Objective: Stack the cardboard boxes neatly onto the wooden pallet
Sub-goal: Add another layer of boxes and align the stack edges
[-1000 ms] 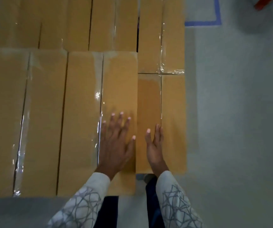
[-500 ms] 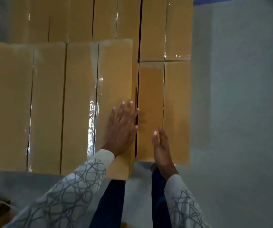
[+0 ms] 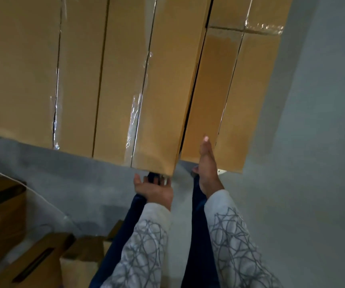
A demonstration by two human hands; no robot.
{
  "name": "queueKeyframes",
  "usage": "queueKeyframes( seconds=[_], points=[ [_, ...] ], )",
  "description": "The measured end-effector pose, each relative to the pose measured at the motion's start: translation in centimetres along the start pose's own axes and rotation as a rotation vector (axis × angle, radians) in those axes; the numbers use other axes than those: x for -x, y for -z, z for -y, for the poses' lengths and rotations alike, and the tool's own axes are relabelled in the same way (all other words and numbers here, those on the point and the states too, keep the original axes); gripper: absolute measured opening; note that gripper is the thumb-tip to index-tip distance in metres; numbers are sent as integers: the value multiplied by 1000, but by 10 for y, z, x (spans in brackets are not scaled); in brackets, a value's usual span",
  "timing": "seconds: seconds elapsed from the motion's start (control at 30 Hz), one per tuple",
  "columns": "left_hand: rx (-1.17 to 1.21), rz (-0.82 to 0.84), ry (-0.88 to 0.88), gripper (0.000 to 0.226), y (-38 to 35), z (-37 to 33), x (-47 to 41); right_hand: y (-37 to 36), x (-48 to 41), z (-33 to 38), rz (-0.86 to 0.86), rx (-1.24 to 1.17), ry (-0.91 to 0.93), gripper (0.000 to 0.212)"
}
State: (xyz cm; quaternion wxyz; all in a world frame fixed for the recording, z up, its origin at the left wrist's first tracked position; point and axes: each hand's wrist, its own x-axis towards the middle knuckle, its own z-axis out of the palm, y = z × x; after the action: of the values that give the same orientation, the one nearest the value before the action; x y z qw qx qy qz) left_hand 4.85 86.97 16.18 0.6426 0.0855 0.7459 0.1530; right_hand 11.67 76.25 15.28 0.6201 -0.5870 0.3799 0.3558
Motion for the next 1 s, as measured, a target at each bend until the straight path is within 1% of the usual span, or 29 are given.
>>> queueKeyframes(
  seconds=[0.07, 0.13, 0.23, 0.3, 0.4, 0.47, 0.57, 0.6, 0.63, 0.7, 0.73, 0.77, 0.8, 0.83, 0.9, 0.93, 0.97, 1.0],
  points=[
    [66, 61, -5, 61, -16, -3, -4, -6, 7, 0, -13, -36, -46, 68],
    [62, 106, 9, 53, -26, -5, -14, -11, 14, -3, -12, -62, -73, 64],
    [45, 69, -22, 49, -30, -9, -20, -20, 18, -7, -1, -85, -94, 64],
    [83, 61, -18, 52, -25, -11, -28, -23, 18, -10, 3, -85, -104, 66],
    [83, 160, 44, 70, -14, -18, -42, -24, 15, -14, 19, -96, -92, 68],
    [32, 135, 58, 78, -9, -20, -52, -24, 13, -15, 37, -84, -87, 75],
    [27, 171, 91, 77, -5, -28, -49, -23, 14, -13, 33, -75, -86, 76],
    [9, 157, 81, 77, -4, -29, -46, -21, 13, -12, 30, -79, -79, 75],
    [-26, 107, 68, 79, -2, -30, -40, -20, 13, -9, 28, -83, -80, 72],
    [-133, -34, 25, 83, 1, -26, -25, -15, 17, -4, 16, -88, -83, 68],
    [-188, -54, -6, 83, 1, -23, -15, -11, 23, 1, 8, -94, -83, 67],
    [-234, -32, -41, 81, -3, -23, 1, -7, 31, 7, 2, -96, -78, 68],
    [-256, 17, -63, 80, -4, -22, 15, -3, 39, 13, 2, -84, -68, 72],
    [-298, 75, -78, 81, -4, -22, 25, 1, 51, 20, 6, -63, -55, 82],
    [-393, 175, -42, 86, -12, -26, 60, 10, 75, 32, -14, -16, -7, 114],
    [-447, 215, -38, 82, -18, -27, 80, 17, 85, 33, -37, 2, 24, 124],
    [-529, 237, -50, 74, -23, -28, 98, 23, 96, 35, -60, 5, 54, 125],
    [-624, 266, -62, 67, -27, -28, 114, 30, 107, 38, -72, -1, 82, 119]
  ],
)
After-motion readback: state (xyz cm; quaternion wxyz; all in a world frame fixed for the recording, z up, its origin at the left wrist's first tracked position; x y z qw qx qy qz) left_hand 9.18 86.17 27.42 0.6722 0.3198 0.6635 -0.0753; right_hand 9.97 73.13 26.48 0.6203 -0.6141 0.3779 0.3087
